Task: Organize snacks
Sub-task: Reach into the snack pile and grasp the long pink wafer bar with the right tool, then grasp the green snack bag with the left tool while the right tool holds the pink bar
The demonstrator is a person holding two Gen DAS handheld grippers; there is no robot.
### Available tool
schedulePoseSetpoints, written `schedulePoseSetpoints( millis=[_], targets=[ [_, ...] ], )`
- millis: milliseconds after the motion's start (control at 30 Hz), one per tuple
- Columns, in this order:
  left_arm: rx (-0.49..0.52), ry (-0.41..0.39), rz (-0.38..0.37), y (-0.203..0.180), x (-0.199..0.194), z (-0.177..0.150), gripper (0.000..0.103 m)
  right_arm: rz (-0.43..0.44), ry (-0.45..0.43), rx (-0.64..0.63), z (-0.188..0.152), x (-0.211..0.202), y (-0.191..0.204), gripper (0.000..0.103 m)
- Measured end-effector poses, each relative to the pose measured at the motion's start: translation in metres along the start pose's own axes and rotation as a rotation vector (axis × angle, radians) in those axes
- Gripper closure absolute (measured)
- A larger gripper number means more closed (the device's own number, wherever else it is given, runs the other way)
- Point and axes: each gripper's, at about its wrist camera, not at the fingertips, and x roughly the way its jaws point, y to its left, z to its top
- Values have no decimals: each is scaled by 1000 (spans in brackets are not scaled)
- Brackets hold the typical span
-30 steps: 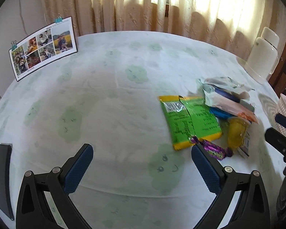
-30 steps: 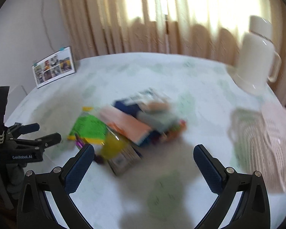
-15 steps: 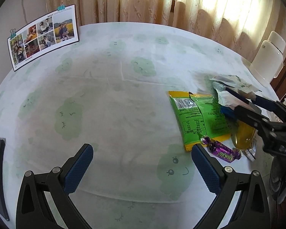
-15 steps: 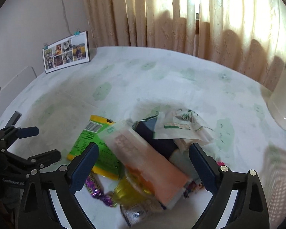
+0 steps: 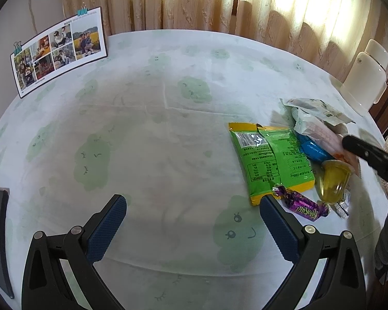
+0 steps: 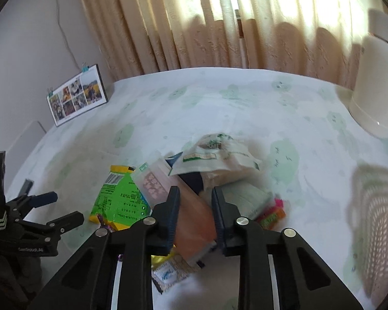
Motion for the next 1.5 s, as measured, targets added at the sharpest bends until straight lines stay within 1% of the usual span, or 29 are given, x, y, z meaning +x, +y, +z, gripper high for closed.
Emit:
schedulePoseSetpoints(
  millis=[100, 167, 200, 333, 400, 467, 533, 600, 667, 700, 833, 933, 1000, 1100, 1200, 1400, 1500],
  targets=[
    [3, -11, 5, -1, -4, 2, 1, 47, 19, 10, -7, -3, 0, 77],
    [5, -17, 6, -2, -6, 2, 1, 52, 25, -8, -11, -3, 5, 76],
    [7, -19, 7, -2, -7, 3, 1, 57, 28, -19, -12, -4, 7, 74],
    [14, -27, 10, -1, -10, 5, 1, 97, 50, -52, -16, -8, 15, 74],
    [12, -31, 10, 0, -11, 6, 1, 92, 58, -83, -17, -8, 21, 74],
    [6, -32, 13, 2, -12, 8, 1, 70, 66, -118, -17, -4, 27, 73],
    [1, -34, 16, 3, -12, 8, 1, 55, 73, -141, -13, 2, 30, 68],
    [-3, -34, 19, 5, -12, 8, 1, 40, 80, -154, -8, 9, 32, 55],
    [-4, -35, 21, 5, -13, 9, 1, 25, 91, -161, -4, 16, 33, 47],
    [-4, -35, 23, 5, -13, 9, 1, 24, 89, -164, -2, 19, 34, 47],
    [3, -29, 29, 3, -11, 10, 1, 12, 83, -175, -2, 23, 40, 47],
    [13, -24, 29, 1, -10, 12, 1, -12, 73, -181, -5, 22, 42, 55],
    [23, -21, 32, -3, -8, 14, 1, -17, 63, -180, -6, 19, 43, 62],
    [39, -10, 22, -8, -6, 17, 1, -15, 45, -163, -11, 11, 42, 65],
    [62, 0, 12, -18, -3, 20, 1, -14, 29, -133, -18, -1, 36, 67],
    [115, 29, -8, -43, 8, 26, 1, 11, -2, -34, -32, -24, 15, 68],
    [142, 42, -32, -58, 12, 28, 1, 19, -21, 8, -36, -32, 4, 68]
  ],
)
